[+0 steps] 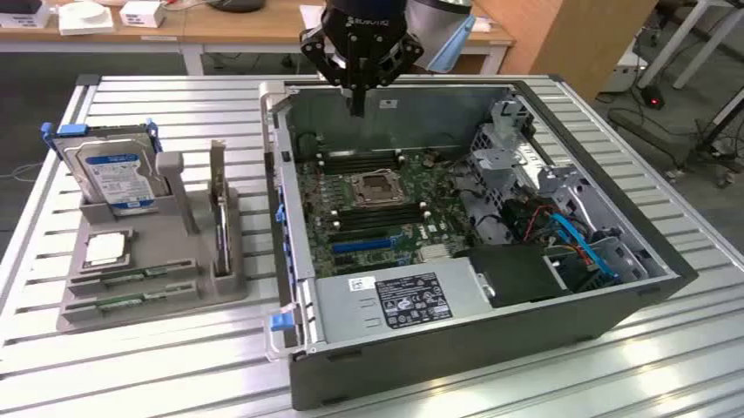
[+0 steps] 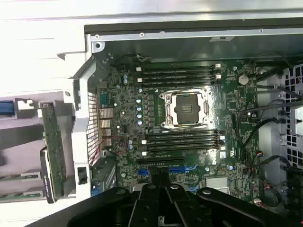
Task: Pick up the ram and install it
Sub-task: 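Reach for the ram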
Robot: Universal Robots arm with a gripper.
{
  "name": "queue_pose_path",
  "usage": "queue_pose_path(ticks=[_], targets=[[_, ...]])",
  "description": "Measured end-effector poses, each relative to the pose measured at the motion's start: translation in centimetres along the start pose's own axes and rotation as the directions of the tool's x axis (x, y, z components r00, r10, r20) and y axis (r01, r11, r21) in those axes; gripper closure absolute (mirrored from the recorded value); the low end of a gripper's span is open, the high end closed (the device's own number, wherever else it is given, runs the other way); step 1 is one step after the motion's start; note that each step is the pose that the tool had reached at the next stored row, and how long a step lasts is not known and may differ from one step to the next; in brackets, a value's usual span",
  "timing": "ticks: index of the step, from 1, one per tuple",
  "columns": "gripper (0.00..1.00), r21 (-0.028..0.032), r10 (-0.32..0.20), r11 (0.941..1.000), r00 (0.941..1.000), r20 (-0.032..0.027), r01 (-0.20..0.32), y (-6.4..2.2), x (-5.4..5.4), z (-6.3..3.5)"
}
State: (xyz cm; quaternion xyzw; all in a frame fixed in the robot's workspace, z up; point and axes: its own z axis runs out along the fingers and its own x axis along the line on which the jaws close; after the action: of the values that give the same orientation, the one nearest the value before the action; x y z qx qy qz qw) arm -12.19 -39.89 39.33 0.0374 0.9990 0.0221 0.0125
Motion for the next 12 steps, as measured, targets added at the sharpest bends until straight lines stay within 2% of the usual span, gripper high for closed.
queue_pose_path(ticks=[12], targets=[[0.91,0.0001,0.000,1.0000,1.0000,-0.0001,0.000,0.00,0.00,0.00]])
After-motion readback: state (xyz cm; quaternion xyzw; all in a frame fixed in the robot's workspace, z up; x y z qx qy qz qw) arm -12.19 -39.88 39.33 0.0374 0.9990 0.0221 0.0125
